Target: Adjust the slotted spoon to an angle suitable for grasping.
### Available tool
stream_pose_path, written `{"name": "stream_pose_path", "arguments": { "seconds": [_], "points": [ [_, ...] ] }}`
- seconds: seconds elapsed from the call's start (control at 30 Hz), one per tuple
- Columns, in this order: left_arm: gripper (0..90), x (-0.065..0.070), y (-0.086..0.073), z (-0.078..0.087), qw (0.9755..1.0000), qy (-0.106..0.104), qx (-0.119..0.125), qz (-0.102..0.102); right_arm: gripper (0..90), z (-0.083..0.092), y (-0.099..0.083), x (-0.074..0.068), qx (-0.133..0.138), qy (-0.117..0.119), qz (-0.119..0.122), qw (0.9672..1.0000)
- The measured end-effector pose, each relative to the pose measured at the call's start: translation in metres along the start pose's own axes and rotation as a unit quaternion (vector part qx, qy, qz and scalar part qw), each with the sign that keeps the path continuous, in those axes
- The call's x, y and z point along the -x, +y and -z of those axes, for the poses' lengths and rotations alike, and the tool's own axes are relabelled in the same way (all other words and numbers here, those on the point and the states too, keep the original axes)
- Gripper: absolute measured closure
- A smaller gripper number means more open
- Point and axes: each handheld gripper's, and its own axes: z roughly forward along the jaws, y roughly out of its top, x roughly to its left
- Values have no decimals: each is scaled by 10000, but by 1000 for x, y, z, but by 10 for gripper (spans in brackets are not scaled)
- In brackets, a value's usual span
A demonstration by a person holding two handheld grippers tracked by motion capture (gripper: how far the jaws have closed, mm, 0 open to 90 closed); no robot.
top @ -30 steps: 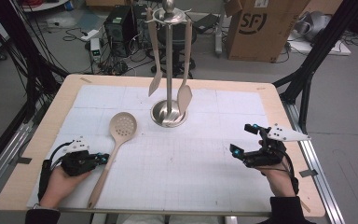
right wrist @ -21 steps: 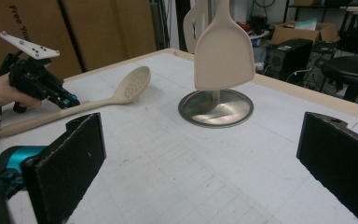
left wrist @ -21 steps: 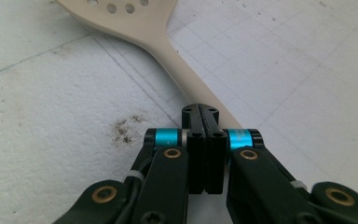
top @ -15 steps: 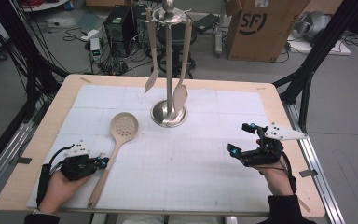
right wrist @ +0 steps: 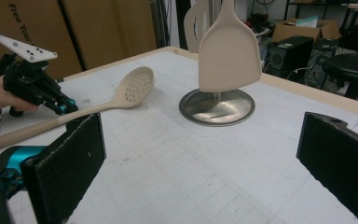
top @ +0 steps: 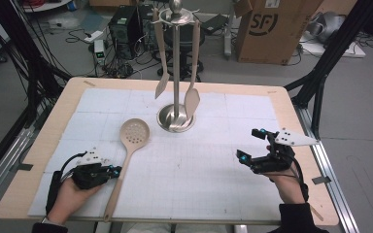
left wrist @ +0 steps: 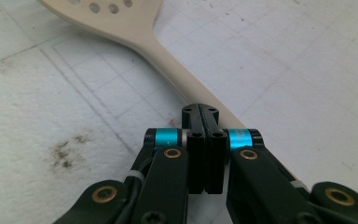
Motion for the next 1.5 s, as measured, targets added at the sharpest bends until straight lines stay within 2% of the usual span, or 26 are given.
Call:
{"name": "stream_pose_path", "arguments": {
  "seconds": [0.27,0.33,0.43,0.57,0.73,0.8,1.1,1.2,1.33,1.37,1.5],
  "points": [
    [897,6,4,-4,10000,-67,-2,-73,2,2,0,0,21,-8,-15,10000],
    [897,6,6,-3,9999,-40,87,-73,3,1,0,0,14,-8,-19,10000],
    [897,4,13,-1,9996,-32,264,-50,3,2,0,0,28,-6,-25,10000],
    [897,6,27,-8,9993,-109,296,-218,2,4,1,0,44,-21,-18,10000],
    [897,5,40,-23,9992,-115,87,-374,2,5,0,1,56,-46,-29,10000],
    [897,3,44,-29,9990,-33,-27,-448,2,5,0,1,43,-40,-40,10000],
    [897,4,57,-50,9983,-77,-196,-547,2,5,0,2,73,-20,-52,10000],
    [897,4,62,-56,9976,-38,-327,-610,3,4,0,2,64,-4,-52,10000],
    [898,4,63,-62,9964,26,-506,-684,2,3,1,1,51,40,-50,10000],
    [898,3,62,-63,9965,35,-534,-646,2,3,1,1,43,39,-56,10000],
    [898,0,62,-60,9965,85,-545,-635,2,3,0,2,44,31,-76,10000]
  ]
}}
